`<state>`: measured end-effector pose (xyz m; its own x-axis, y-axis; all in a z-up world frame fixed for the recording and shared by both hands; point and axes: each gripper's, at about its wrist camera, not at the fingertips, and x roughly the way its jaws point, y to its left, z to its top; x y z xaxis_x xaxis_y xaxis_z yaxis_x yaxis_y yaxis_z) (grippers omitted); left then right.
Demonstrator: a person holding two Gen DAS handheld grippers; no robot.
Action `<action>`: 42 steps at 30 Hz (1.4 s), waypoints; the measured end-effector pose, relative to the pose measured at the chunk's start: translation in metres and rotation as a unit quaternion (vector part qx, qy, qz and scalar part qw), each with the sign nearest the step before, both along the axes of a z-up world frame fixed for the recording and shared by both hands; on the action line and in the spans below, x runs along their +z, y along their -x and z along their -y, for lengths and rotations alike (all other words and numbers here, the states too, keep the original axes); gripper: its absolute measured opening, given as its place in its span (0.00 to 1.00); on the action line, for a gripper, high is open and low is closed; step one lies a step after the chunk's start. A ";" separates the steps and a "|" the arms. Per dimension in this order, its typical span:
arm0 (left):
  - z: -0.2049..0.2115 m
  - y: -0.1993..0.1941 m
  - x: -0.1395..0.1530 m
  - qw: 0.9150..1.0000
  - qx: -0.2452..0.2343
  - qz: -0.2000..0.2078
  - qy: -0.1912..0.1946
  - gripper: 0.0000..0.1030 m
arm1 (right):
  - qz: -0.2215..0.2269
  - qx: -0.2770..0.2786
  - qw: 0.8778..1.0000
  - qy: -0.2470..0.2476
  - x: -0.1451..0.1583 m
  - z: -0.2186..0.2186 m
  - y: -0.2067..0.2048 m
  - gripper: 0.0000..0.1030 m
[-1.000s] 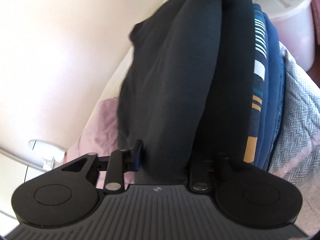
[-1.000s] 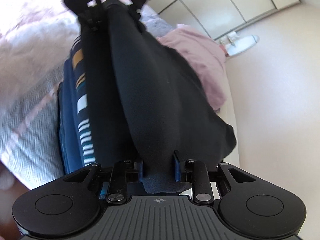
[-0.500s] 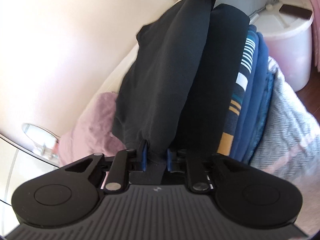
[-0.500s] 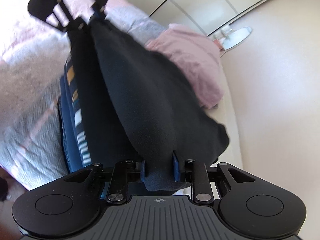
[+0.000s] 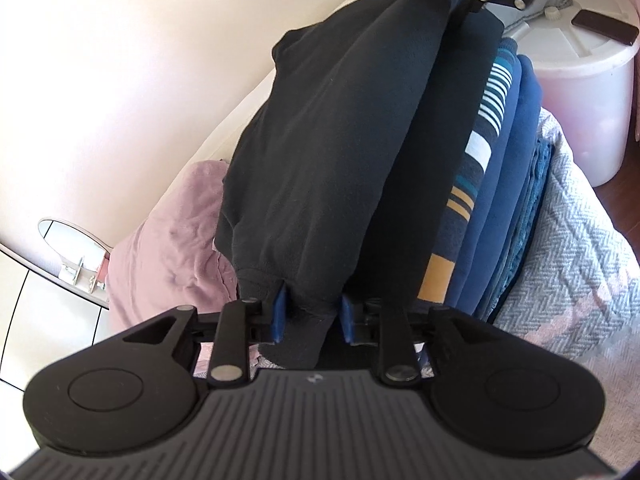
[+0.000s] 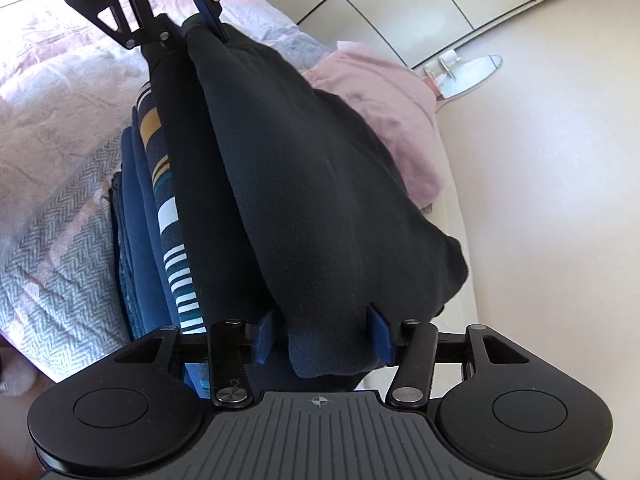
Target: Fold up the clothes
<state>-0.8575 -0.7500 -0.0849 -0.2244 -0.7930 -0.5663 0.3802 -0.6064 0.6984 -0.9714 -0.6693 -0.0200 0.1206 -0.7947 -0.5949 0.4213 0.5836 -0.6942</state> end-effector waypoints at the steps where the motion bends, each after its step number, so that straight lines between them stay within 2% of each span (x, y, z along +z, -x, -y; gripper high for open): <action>1: 0.000 0.003 0.001 1.000 0.000 -0.001 0.000 0.29 | 0.004 -0.002 1.000 0.000 0.001 0.000 -0.001 0.63; 4: -0.004 -0.024 0.024 1.000 0.004 -0.010 -0.003 0.32 | 0.024 -0.009 1.000 -0.003 0.004 -0.005 0.000 0.77; 7: -0.016 -0.042 0.033 1.000 0.012 -0.022 -0.008 0.37 | 0.044 -0.017 0.999 -0.006 0.007 -0.011 0.001 0.77; 14: -0.042 -0.065 0.057 0.997 0.031 -0.071 -0.018 0.37 | 0.091 -0.033 0.995 -0.013 0.013 -0.023 0.003 0.78; 16: -0.061 -0.086 0.068 0.995 0.041 -0.089 -0.016 0.37 | 0.104 -0.038 0.994 -0.016 0.015 -0.026 0.003 0.78; 21: -0.071 -0.092 0.081 0.987 0.087 -0.132 -0.035 0.40 | 0.172 -0.071 0.982 -0.040 0.023 -0.027 0.008 0.78; 24: -0.082 -0.093 0.083 0.978 0.123 -0.160 -0.053 0.50 | 0.222 -0.099 0.968 -0.063 0.025 -0.032 0.013 0.78; 26: -0.091 -0.094 0.083 0.969 0.151 -0.183 -0.071 0.66 | 0.248 -0.121 0.959 -0.071 0.025 -0.040 0.015 0.78; 27: -0.095 -0.096 0.082 0.963 0.165 -0.196 -0.081 0.71 | 0.259 -0.133 0.954 -0.076 0.025 -0.044 0.017 0.79; 29: -0.104 -0.100 0.080 0.953 0.186 -0.219 -0.099 0.87 | 0.287 -0.165 0.939 -0.097 0.022 -0.049 0.019 0.85; 30: -0.109 -0.102 0.079 0.948 0.193 -0.230 -0.107 0.90 | 0.306 -0.185 0.928 -0.109 0.020 -0.052 0.021 0.88; 32: -0.118 -0.107 0.079 0.940 0.202 -0.247 -0.121 0.95 | 0.360 -0.238 0.894 -0.125 0.017 -0.064 0.027 0.89; 34: -0.127 -0.113 0.080 0.932 0.208 -0.263 -0.135 0.95 | 0.411 -0.290 0.854 -0.135 0.016 -0.079 0.031 0.90; 35: -0.131 -0.116 0.080 0.928 0.211 -0.271 -0.142 0.96 | 0.429 -0.312 0.837 -0.134 0.016 -0.088 0.031 0.90; 36: -0.137 -0.120 0.081 0.925 0.212 -0.279 -0.149 0.96 | 0.439 -0.330 0.826 -0.128 0.018 -0.099 0.029 0.91; 39: -0.157 -0.131 0.085 0.918 0.208 -0.299 -0.159 0.96 | 0.440 -0.390 0.803 -0.100 0.024 -0.130 0.016 0.99; 42: -0.182 -0.146 0.090 0.912 0.199 -0.319 -0.164 0.96 | 0.436 -0.418 0.789 -0.112 0.025 -0.155 -0.002 0.99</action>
